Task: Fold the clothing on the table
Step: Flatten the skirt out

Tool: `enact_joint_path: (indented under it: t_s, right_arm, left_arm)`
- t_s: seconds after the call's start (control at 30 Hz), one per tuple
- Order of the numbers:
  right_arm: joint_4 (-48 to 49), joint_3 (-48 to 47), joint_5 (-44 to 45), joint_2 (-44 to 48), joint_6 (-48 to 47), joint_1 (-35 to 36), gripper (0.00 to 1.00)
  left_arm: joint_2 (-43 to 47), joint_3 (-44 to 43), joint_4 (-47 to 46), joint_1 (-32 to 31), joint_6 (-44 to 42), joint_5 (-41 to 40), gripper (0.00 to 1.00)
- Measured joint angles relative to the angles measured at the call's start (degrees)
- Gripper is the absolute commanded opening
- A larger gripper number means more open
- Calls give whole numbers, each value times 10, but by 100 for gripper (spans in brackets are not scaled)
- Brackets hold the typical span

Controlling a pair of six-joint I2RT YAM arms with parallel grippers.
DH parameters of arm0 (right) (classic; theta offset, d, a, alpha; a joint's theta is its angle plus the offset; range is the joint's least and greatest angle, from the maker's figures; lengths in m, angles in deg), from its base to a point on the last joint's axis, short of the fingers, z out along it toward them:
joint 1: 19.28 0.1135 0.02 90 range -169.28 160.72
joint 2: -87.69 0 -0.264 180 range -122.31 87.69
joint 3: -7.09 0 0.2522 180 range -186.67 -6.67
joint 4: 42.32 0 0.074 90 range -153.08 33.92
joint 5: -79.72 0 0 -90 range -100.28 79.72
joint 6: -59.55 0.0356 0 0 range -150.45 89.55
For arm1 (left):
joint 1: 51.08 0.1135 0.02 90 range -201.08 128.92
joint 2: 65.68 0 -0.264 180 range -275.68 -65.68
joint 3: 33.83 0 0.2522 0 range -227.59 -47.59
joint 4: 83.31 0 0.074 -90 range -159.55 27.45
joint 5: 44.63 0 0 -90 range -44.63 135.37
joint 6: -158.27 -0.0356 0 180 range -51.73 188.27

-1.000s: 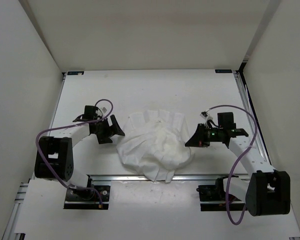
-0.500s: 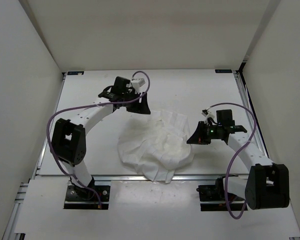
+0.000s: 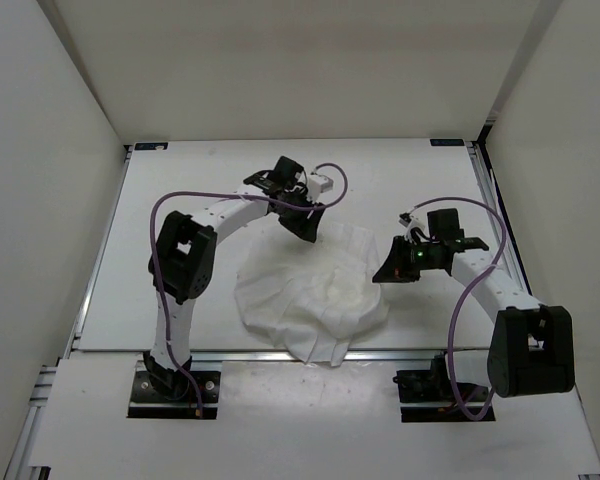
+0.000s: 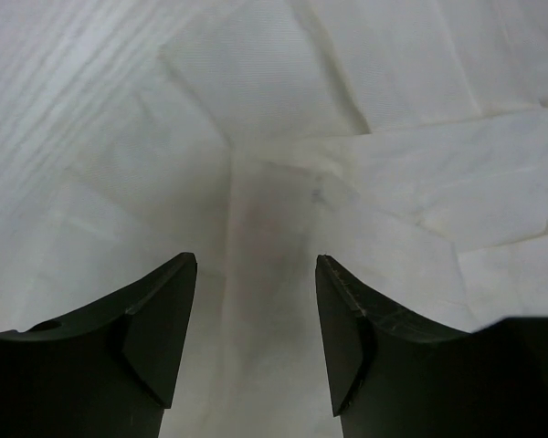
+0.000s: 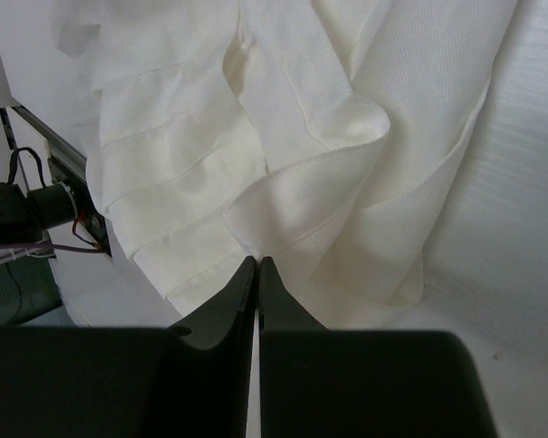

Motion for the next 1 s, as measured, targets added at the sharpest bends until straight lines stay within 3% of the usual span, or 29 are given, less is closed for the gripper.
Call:
enact_joint_path:
  t_s: [0.27, 0.57, 1.0]
  right_arm:
    - [-6, -4, 0, -4, -8, 1, 0]
    - [-20, -6, -1, -4, -20, -10, 0]
    - [-34, -14, -1, -5, -30, -12, 0]
  left_arm:
    - [0, -3, 17, -61, -34, -24, 59]
    - [-1, 13, 12, -63, -42, -93, 56]
    - [-3, 29, -3, -70, -49, -107, 50]
